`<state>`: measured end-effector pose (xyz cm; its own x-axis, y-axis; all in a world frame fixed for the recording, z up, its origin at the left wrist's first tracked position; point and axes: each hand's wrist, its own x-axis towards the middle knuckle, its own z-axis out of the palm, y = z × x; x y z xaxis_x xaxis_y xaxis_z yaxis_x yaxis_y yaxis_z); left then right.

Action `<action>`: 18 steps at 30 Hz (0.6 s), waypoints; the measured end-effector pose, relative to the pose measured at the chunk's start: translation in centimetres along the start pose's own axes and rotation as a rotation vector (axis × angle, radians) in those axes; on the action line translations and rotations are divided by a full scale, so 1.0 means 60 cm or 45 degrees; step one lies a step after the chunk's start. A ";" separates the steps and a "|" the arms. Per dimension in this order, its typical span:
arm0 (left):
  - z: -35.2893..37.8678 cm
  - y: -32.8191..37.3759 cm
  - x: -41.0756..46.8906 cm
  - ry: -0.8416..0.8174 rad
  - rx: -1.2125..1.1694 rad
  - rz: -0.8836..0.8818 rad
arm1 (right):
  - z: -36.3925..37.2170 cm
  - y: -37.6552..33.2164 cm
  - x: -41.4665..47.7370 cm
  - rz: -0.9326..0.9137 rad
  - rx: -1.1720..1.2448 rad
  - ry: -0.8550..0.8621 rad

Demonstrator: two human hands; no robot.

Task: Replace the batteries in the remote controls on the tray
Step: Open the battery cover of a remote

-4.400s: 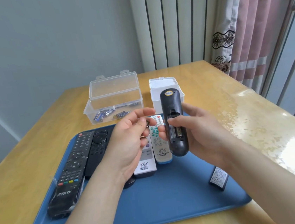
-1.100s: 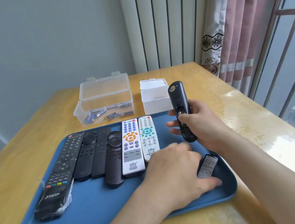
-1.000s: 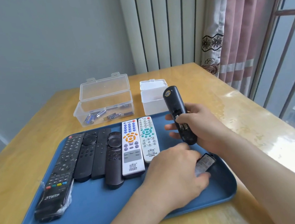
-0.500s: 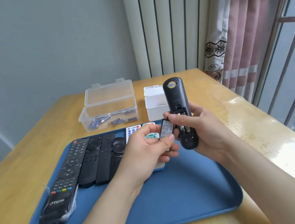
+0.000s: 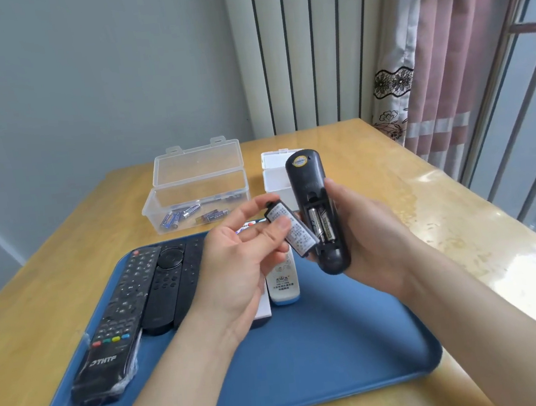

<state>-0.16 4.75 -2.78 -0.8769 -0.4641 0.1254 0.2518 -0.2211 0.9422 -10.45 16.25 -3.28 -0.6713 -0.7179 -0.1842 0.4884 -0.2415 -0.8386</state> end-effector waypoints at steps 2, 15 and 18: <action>0.000 -0.002 0.000 0.007 0.115 0.094 | 0.003 0.004 -0.001 0.016 0.041 0.003; 0.014 -0.005 -0.008 -0.100 0.400 0.350 | 0.018 0.010 -0.015 0.023 0.040 -0.092; 0.007 -0.008 -0.003 -0.032 0.576 0.438 | 0.020 0.007 -0.018 0.013 0.031 -0.094</action>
<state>-0.30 5.32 -3.14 -0.7864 -0.4224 0.4507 0.3291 0.3310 0.8844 -8.83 16.15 -2.84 -0.6239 -0.7663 -0.1536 0.5091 -0.2493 -0.8238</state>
